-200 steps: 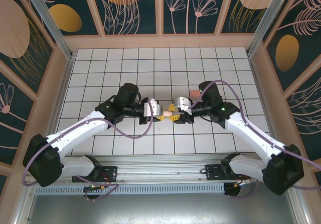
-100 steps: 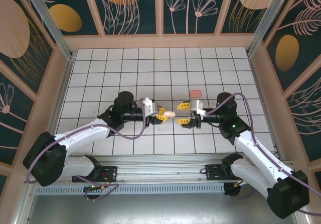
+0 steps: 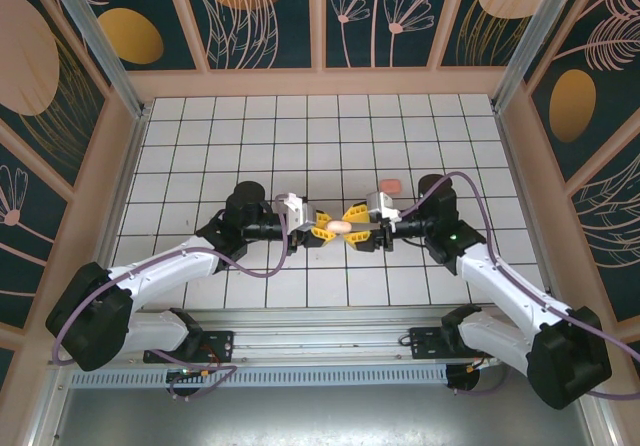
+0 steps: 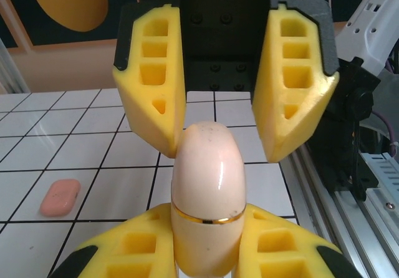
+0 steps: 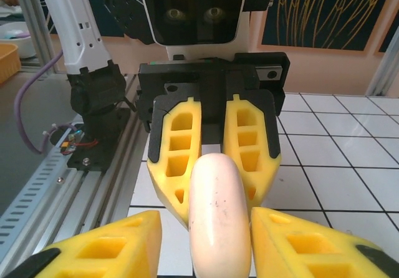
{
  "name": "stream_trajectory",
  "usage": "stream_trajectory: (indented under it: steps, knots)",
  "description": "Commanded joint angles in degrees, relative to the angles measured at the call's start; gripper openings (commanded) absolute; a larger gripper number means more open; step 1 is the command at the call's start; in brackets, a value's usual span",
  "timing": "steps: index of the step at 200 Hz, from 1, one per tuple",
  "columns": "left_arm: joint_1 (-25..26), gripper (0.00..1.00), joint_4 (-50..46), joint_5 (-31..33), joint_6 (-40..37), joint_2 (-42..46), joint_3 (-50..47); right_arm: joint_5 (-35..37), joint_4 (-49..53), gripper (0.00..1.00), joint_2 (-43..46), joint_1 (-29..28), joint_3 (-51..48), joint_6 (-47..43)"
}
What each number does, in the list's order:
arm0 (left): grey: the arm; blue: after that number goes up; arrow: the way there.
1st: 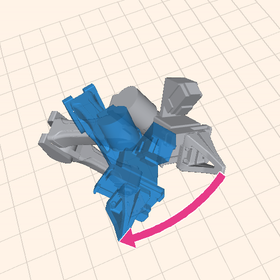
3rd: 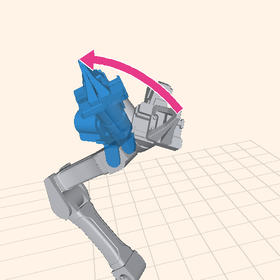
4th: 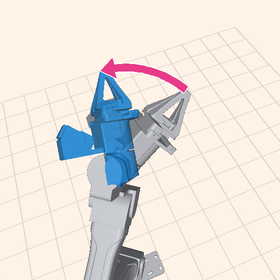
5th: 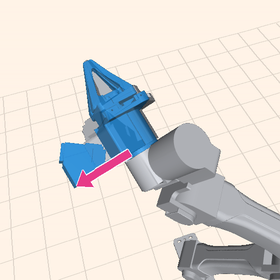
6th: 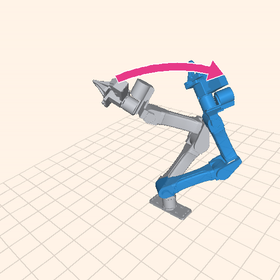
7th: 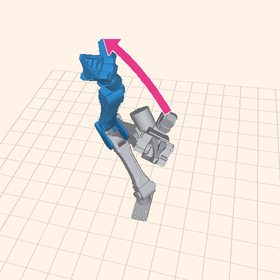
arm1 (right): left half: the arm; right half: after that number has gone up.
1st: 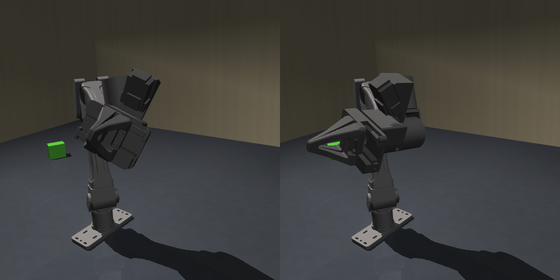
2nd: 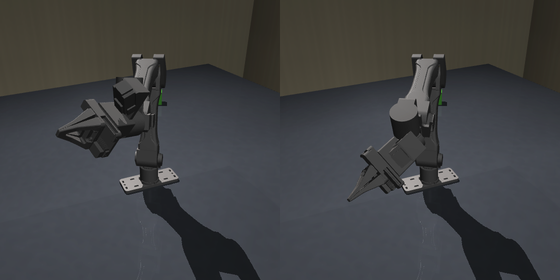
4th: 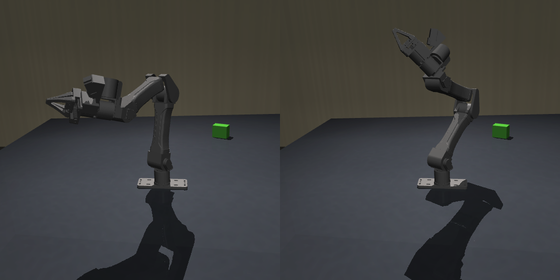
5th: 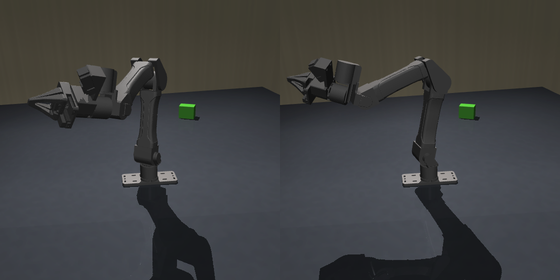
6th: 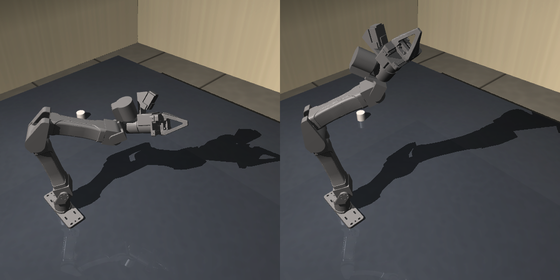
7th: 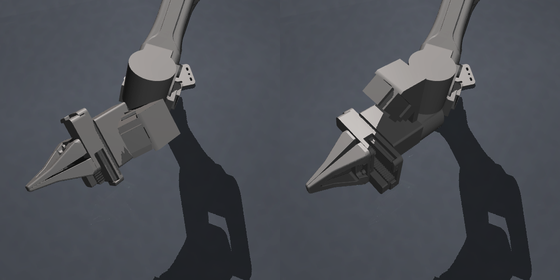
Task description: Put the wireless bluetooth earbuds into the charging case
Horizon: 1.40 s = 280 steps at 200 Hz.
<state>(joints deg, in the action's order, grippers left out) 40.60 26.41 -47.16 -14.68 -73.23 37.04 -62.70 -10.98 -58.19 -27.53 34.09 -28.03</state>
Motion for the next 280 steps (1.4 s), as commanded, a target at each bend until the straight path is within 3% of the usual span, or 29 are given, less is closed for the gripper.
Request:
stream_trajectory:
  steps: [1, 83, 95, 120, 149, 162, 192, 226, 280]
  knots:
    - [0.26, 0.11, 2.04, -1.79, 0.48, 0.68, 0.58, -2.84, 0.73, 0.38, -0.94, -0.47, 2.84, -1.31]
    - [0.26, 0.13, 1.89, -2.09, 0.64, 1.15, 1.81, -3.62, 7.94, 0.24, -2.73, -0.49, 5.50, -6.94]
    - [0.31, 0.13, 1.97, -2.19, 0.83, 1.25, 2.02, -3.48, 8.87, 0.24, -2.79, -0.43, 5.72, -7.62]
    - [0.31, 0.13, 2.43, -2.48, 0.98, 1.56, 2.01, -2.79, 8.53, 0.34, -2.78, -0.49, 5.49, -7.33]
    - [0.29, 0.13, 2.26, -2.59, 1.05, 1.93, 1.99, -2.39, 6.81, 0.32, -2.57, -0.49, 5.11, -6.44]
    - [0.27, 0.13, 2.15, -2.44, 1.05, 2.11, 1.91, -2.43, 6.57, 0.27, -2.44, -0.42, 5.24, -6.43]
    - [0.33, 0.23, 1.30, -1.48, 0.17, 2.48, 1.62, -2.06, 8.71, 0.21, -2.41, -0.50, 6.01, -7.96]
    - [0.34, 0.34, -5.30, 1.09, -4.30, 2.66, 2.81, 1.85, 18.29, 0.21, -2.78, -0.55, 9.64, -13.18]
    - [0.29, 0.32, -4.63, 0.81, -3.80, 2.66, 2.78, 2.85, 20.86, 0.21, -3.06, -0.96, 11.26, -14.62]
